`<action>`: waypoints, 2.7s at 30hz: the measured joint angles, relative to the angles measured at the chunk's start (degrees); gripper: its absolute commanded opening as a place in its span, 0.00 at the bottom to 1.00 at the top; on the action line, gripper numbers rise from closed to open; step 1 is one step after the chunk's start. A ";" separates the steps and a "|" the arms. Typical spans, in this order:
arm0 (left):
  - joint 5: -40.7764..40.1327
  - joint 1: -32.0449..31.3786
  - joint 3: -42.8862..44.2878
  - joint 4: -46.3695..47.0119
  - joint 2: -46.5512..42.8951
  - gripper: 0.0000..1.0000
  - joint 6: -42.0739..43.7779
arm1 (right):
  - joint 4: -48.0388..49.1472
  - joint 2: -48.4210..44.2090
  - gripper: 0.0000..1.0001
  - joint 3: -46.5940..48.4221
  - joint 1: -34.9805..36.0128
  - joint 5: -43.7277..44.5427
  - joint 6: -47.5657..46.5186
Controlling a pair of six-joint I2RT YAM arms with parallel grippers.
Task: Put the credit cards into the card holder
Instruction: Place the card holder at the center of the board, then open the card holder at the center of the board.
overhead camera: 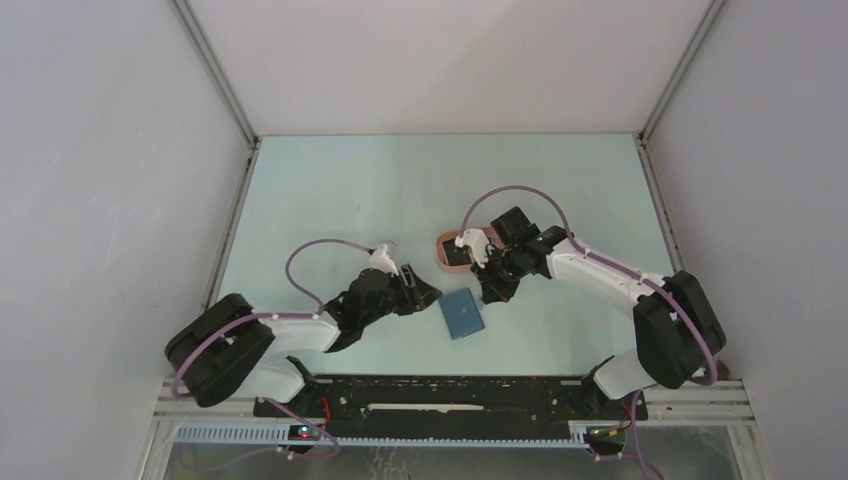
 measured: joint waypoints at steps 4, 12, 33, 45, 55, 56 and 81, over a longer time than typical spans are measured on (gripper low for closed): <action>-2.19 -0.20 -1.97 -1.16 -7.87 0.56 1.09 | -0.04 1.90 0.00 0.57 -1.09 0.52 0.94; -7.67 -8.17 -2.40 -3.61 -16.83 0.64 3.34 | -1.42 2.95 0.00 2.40 -7.21 -13.62 4.48; -9.75 -10.51 -2.12 -4.94 -6.34 0.82 2.10 | -1.18 6.27 0.00 3.43 -6.23 -28.72 8.09; -11.08 -13.00 3.98 -12.63 -6.14 0.97 2.99 | -0.66 6.27 0.00 3.43 -6.27 -29.49 8.72; -15.28 -13.55 8.26 -22.58 -4.79 0.82 5.20 | -0.55 6.27 0.00 3.43 -6.32 -29.40 8.87; -15.43 -13.57 8.57 -23.21 -4.79 0.81 5.31 | -0.52 6.27 0.00 3.43 -6.38 -29.33 8.87; -20.57 -10.45 7.26 -33.92 -11.96 0.62 6.99 | 1.70 8.35 0.00 3.43 -8.98 -8.35 12.09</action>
